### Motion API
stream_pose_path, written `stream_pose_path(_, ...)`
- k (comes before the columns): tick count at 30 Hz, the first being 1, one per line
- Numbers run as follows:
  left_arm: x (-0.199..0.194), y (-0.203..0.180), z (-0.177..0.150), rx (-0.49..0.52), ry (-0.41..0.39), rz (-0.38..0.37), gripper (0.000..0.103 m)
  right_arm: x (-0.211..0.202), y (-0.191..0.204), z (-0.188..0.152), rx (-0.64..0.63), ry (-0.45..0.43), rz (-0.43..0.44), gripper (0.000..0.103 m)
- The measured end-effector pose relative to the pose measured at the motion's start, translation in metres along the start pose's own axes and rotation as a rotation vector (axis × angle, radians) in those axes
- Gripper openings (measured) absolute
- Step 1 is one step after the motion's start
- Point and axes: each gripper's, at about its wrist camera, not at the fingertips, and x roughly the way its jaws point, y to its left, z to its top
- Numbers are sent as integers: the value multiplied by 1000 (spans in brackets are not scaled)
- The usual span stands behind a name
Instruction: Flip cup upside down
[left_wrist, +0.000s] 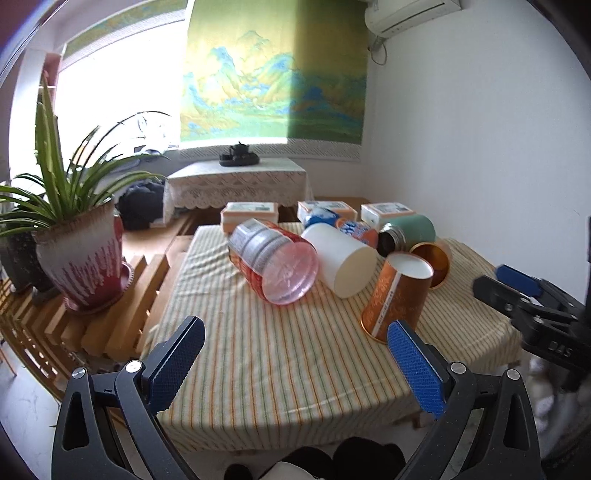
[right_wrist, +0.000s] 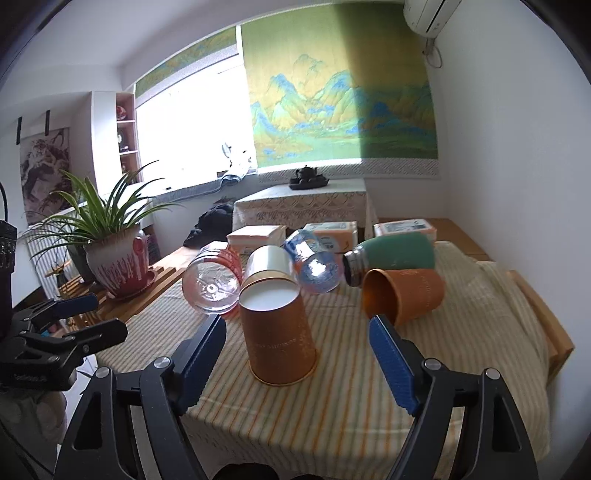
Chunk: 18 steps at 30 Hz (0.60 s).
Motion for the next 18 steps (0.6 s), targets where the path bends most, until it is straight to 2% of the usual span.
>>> stream_pose_path(7,-14,-3,4,-30,-100,106,101,-26,-13,0,22,-35,-113,79)
stream_pose_path(13,-25,-8,6,-25,-155,153,102,-41,-19,2,43,-63,-199,80)
stream_pose_path(18,-29,-9,6,-44,-174,154,102,-45,-17,0,55,-79,-233,80)
